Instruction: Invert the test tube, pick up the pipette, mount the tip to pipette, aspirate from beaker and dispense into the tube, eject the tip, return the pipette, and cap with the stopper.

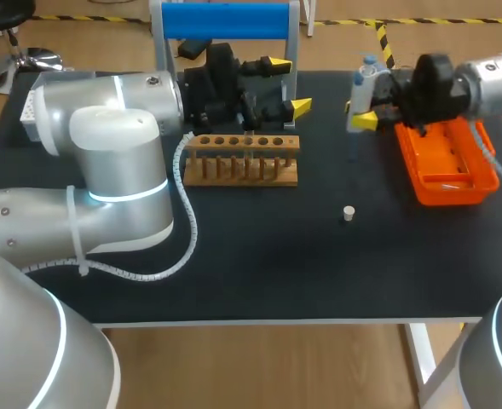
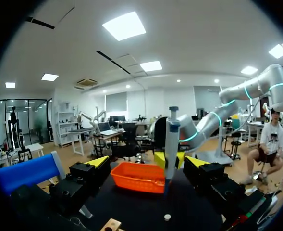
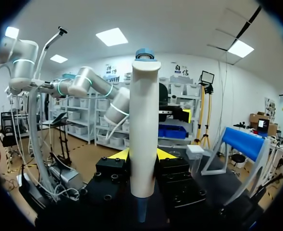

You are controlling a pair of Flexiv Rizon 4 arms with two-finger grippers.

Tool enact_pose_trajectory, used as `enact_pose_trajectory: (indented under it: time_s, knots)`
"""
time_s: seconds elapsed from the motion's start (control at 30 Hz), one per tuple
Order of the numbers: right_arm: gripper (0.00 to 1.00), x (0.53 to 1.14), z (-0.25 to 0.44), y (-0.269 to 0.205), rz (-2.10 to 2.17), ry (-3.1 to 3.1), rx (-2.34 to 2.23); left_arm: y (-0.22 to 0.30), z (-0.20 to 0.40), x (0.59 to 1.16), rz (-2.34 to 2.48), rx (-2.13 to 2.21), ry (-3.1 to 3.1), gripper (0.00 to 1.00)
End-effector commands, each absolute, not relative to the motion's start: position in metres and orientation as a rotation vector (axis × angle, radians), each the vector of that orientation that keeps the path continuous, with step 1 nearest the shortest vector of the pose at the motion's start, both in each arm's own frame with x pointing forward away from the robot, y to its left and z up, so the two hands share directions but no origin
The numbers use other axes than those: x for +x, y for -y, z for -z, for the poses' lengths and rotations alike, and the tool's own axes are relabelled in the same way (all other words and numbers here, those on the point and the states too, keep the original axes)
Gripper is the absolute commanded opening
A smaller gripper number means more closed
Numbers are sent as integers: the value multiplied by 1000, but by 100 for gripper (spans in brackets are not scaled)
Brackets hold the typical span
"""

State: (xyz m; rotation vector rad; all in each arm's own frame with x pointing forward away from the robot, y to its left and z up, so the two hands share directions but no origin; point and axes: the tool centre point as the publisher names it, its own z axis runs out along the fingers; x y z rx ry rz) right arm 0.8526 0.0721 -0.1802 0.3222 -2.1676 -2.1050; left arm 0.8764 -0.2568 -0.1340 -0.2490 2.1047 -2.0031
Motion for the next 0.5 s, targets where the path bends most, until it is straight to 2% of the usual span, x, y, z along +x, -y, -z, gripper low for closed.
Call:
enact_pose_trajectory:
  time_s: [0.03,0.5]
  knots:
    - [0,857,179,-84,2104,2170,330,259,135,876,2000,-255,-2099,100]
    - [0,870,172,-120,2101,2154,361,259,135,876,2000,-255,-2099,100]
